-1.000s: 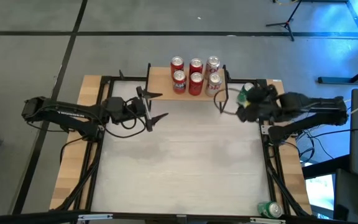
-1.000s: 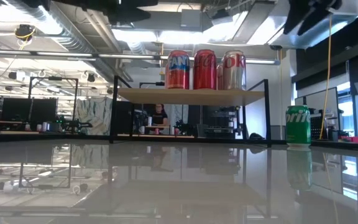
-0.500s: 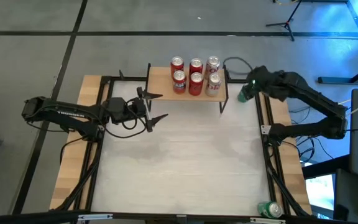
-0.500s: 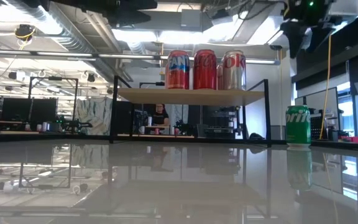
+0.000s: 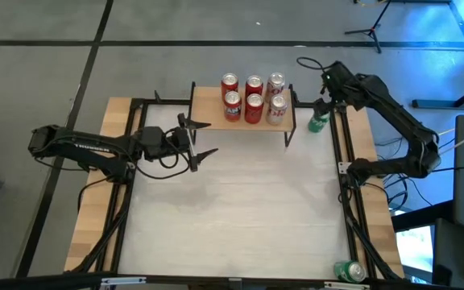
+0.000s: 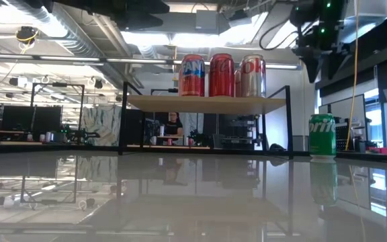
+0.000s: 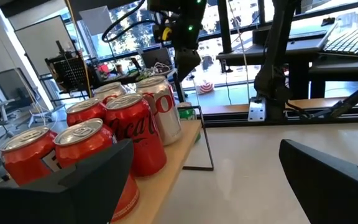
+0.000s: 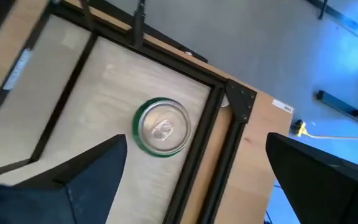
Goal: Place canned beverage on shelf
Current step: Put the top green soda can on the shelf
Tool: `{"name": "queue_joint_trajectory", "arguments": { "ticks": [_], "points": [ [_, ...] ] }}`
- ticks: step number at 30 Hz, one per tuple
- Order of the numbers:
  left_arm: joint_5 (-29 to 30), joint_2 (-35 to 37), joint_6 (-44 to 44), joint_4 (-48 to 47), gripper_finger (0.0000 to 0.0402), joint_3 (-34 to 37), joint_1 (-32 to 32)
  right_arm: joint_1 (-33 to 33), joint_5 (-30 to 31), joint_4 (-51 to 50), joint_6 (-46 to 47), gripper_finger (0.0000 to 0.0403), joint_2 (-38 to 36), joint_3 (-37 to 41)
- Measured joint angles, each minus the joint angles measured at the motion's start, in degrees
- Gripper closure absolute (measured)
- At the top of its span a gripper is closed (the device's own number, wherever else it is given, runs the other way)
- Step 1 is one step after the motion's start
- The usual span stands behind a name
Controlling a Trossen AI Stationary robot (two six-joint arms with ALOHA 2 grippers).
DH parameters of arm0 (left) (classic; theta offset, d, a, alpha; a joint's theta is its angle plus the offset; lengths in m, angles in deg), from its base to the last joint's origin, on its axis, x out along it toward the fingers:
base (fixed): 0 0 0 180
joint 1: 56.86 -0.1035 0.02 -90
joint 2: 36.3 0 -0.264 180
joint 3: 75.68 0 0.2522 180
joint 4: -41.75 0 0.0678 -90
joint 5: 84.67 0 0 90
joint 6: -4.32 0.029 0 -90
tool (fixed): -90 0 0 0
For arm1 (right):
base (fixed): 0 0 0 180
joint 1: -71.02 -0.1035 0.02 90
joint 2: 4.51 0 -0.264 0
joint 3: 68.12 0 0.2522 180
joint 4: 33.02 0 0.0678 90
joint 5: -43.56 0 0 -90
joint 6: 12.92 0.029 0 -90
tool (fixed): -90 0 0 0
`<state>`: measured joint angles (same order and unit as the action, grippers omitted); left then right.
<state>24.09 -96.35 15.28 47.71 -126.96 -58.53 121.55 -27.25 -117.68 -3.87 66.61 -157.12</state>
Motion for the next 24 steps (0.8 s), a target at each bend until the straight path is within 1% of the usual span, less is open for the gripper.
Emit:
{"name": "queue_joint_trajectory", "arguments": {
  "ticks": [4,8,12,17,24],
  "points": [
    [0.0,0.0,0.1,-0.2,0.0007,0.0,0.0,0.2,-2.4,2.0,-1.5,0.0022,0.7,0.1],
    [0.0,0.0,0.0,-0.2,0.0007,0.0,0.0,1.7,-4.3,5.9,0.0,0.0022,0.8,3.1],
    [0.0,0.0,0.0,-0.5,0.0007,0.0,0.0,3.2,-3.9,9.0,0.3,0.0022,1.6,6.5],
    [0.0,0.0,0.0,-0.5,0.0007,0.0,0.0,3.5,-6.7,10.4,3.1,0.0022,4.8,9.1],
    [0.0,0.0,0.0,-0.6,0.0007,0.0,0.0,3.6,-5.6,11.1,3.4,0.0022,10.5,10.4]
  ]
}}
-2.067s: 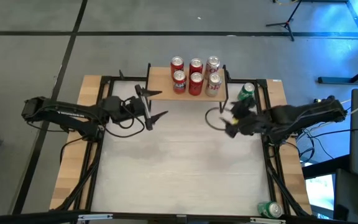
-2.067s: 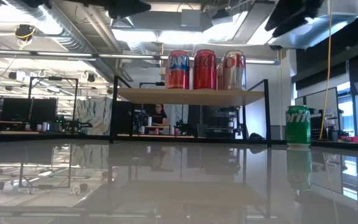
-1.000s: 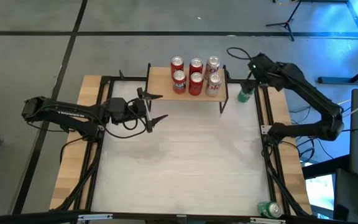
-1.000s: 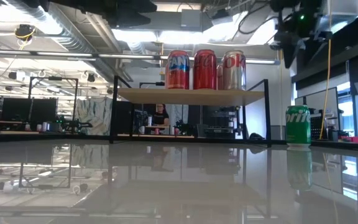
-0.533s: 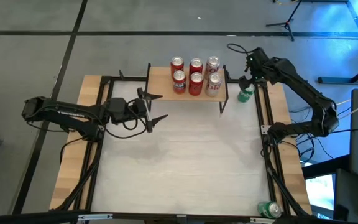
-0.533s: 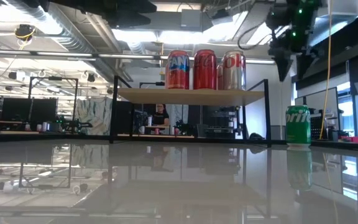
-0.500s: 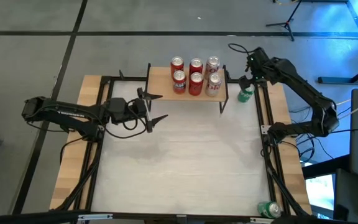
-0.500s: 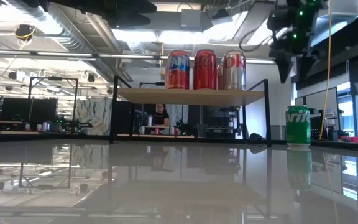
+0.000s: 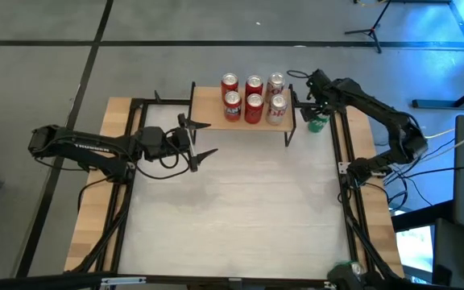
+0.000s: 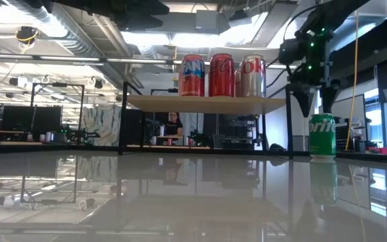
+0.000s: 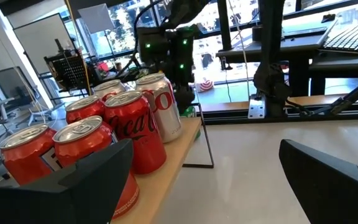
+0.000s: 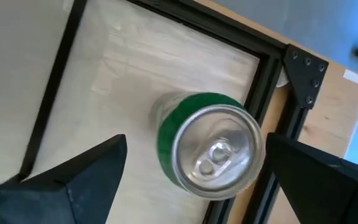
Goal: Place canned beverage on shelf
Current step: Put the top green soda can on the shelf
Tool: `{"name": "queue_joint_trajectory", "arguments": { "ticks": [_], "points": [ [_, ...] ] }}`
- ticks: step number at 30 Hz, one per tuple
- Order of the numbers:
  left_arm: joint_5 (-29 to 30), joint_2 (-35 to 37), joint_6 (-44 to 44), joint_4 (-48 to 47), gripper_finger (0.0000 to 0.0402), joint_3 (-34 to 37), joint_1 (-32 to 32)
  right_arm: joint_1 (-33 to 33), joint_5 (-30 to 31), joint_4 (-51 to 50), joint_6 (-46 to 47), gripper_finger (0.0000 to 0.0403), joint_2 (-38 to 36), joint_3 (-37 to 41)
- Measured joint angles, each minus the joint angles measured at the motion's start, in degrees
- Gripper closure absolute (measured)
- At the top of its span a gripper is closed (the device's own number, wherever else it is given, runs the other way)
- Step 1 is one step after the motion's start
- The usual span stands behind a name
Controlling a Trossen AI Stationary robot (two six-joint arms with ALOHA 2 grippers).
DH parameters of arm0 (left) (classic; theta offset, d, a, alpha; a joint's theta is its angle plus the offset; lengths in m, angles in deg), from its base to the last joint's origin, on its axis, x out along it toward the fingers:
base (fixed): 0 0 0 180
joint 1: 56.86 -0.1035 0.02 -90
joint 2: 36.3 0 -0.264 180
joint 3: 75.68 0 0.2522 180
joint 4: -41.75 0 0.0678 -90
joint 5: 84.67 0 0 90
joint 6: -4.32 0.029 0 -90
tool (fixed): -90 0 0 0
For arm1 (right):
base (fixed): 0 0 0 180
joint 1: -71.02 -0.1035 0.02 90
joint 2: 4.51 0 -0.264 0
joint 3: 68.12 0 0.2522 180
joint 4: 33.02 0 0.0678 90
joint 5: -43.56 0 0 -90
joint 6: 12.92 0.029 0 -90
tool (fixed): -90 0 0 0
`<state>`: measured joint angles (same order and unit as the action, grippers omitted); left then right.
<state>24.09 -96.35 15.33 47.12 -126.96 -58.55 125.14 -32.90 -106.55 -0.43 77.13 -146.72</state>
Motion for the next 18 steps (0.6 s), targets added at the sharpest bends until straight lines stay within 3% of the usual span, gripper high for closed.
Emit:
{"name": "queue_joint_trajectory", "arguments": {
  "ticks": [11,18],
  "points": [
    [0.0,0.0,0.0,-0.1,0.0007,0.0,0.0,0.0,2.4,-0.2,1.1,0.0022,3.4,-0.1],
    [0.0,0.0,0.0,-0.1,0.0007,0.0,0.0,0.0,0.3,-1.5,0.8,0.0022,5.3,-0.1]
  ]
}}
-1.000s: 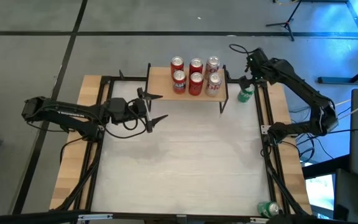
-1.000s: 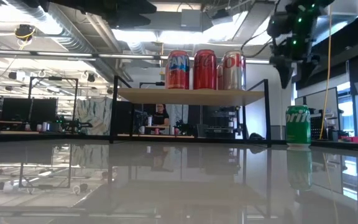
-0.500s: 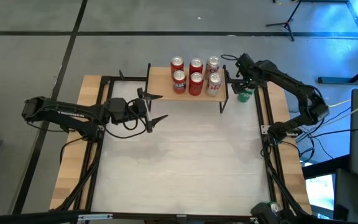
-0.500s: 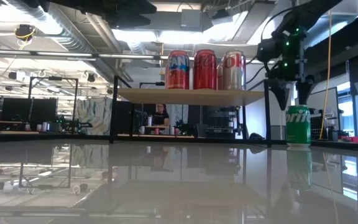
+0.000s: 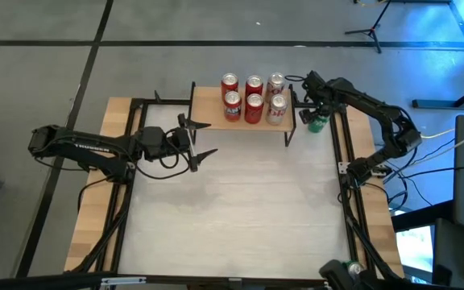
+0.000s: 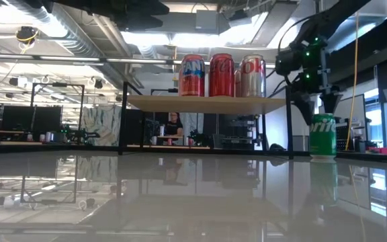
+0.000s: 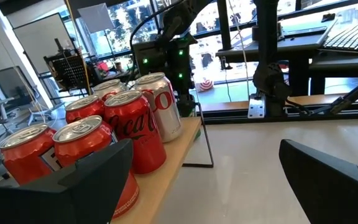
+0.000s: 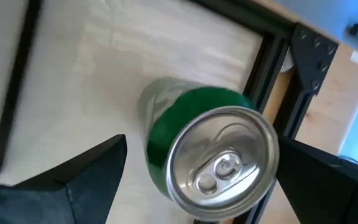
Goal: Place canned beverage on shelf
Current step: Put the top green soda can on the shelf
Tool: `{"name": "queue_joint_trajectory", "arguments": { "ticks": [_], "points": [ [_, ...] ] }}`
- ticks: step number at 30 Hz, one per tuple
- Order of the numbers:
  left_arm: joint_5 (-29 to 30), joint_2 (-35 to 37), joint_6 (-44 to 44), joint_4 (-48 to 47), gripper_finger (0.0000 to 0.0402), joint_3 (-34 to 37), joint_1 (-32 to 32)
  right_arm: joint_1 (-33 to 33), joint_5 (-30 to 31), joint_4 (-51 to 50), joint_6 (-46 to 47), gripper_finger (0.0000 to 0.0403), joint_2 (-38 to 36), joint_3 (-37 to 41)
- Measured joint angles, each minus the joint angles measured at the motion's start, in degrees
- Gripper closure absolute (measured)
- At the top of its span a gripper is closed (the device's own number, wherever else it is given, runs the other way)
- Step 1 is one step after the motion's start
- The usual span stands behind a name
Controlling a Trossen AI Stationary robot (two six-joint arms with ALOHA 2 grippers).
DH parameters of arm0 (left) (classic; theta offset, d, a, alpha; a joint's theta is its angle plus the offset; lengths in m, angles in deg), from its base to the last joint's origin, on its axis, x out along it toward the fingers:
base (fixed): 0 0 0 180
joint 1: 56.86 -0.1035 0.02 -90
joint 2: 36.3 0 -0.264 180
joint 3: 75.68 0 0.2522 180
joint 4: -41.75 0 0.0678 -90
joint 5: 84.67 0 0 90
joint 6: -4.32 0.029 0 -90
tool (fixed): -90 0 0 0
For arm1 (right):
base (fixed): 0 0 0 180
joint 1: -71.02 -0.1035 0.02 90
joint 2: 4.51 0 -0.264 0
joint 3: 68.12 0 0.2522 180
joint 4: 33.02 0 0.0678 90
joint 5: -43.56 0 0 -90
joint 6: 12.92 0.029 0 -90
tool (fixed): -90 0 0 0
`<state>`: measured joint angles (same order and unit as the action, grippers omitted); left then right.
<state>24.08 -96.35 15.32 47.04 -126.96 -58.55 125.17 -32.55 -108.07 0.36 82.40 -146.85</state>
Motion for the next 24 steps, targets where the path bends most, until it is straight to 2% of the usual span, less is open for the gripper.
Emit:
{"name": "queue_joint_trajectory", "arguments": {
  "ticks": [8,16,24],
  "points": [
    [0.0,0.0,-0.3,-0.2,0.0007,0.0,0.0,0.0,0.5,-1.2,-0.1,0.0031,2.5,0.0],
    [0.0,0.0,-0.3,-0.2,0.0007,0.0,0.0,-0.1,0.5,-1.7,-1.8,0.0112,2.3,-0.1],
    [0.0,0.0,-0.3,-0.2,0.0007,0.0,0.0,-1.8,-0.7,-6.6,-4.8,0.0111,-0.7,0.2]
  ]
}}
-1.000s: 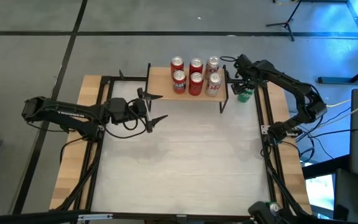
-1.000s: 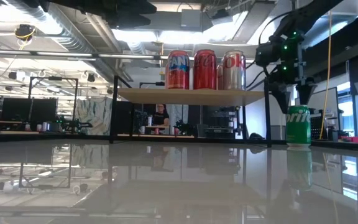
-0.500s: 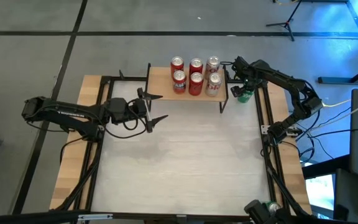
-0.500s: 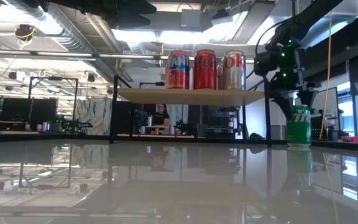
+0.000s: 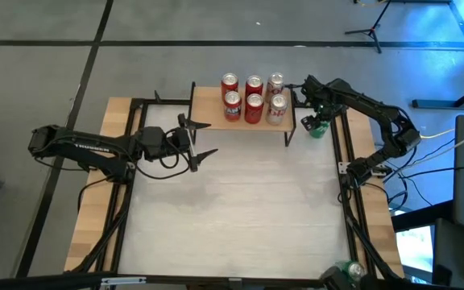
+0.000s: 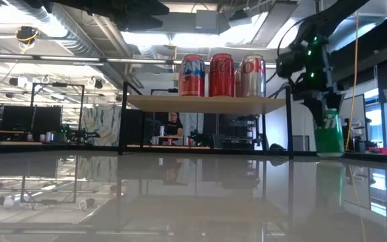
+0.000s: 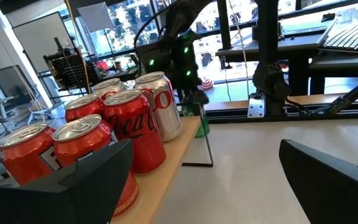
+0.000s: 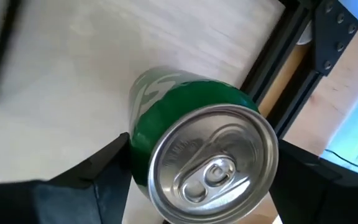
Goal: Place canned beverage on shelf
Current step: Put the top green soda can on the shelf
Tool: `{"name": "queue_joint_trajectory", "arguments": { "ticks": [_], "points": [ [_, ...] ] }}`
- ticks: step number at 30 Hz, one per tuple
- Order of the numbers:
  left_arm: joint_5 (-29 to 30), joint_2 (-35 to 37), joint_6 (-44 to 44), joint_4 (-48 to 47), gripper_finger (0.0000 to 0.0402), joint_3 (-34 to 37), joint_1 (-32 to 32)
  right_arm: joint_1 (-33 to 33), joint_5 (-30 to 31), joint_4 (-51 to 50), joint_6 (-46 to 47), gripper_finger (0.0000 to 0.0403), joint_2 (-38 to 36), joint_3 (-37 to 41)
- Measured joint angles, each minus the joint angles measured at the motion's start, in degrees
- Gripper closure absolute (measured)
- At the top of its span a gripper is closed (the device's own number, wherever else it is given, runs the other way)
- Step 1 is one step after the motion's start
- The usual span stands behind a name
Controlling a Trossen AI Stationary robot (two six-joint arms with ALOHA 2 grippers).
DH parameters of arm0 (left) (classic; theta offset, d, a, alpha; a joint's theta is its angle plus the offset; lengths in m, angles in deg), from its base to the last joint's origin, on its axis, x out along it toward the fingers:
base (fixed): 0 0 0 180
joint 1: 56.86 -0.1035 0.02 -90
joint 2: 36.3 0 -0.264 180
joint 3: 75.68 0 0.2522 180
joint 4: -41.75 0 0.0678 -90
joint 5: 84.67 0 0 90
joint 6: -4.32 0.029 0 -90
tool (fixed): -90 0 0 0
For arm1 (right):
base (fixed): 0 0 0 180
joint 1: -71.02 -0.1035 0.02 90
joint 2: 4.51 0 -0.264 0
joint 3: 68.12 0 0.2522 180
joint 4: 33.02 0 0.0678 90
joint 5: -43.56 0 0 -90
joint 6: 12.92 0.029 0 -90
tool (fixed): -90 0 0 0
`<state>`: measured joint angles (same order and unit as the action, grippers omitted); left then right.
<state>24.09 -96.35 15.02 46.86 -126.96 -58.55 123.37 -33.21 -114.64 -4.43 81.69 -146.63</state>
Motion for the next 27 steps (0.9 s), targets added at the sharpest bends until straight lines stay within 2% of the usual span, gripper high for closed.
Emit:
{"name": "queue_joint_trajectory", "arguments": {
  "ticks": [7,14,24,27],
  "points": [
    [0.0,0.0,0.0,0.0,0.0007,0.0,0.0,-5.5,-4.3,-7.0,1.1,0.0112,-9.6,-0.1],
    [0.0,0.0,0.1,0.0,0.0007,0.0,0.0,-17.8,-6.9,-15.1,7.2,0.0108,-17.4,-0.1],
    [0.0,0.0,-1.0,-0.4,0.0007,0.0,0.0,-38.4,-7.8,-9.9,15.9,0.0109,-19.7,-0.2],
    [0.0,0.0,-1.1,-0.4,0.0007,0.0,0.0,-42.0,-4.7,-8.3,18.6,0.0111,-19.5,-0.2]
  ]
}}
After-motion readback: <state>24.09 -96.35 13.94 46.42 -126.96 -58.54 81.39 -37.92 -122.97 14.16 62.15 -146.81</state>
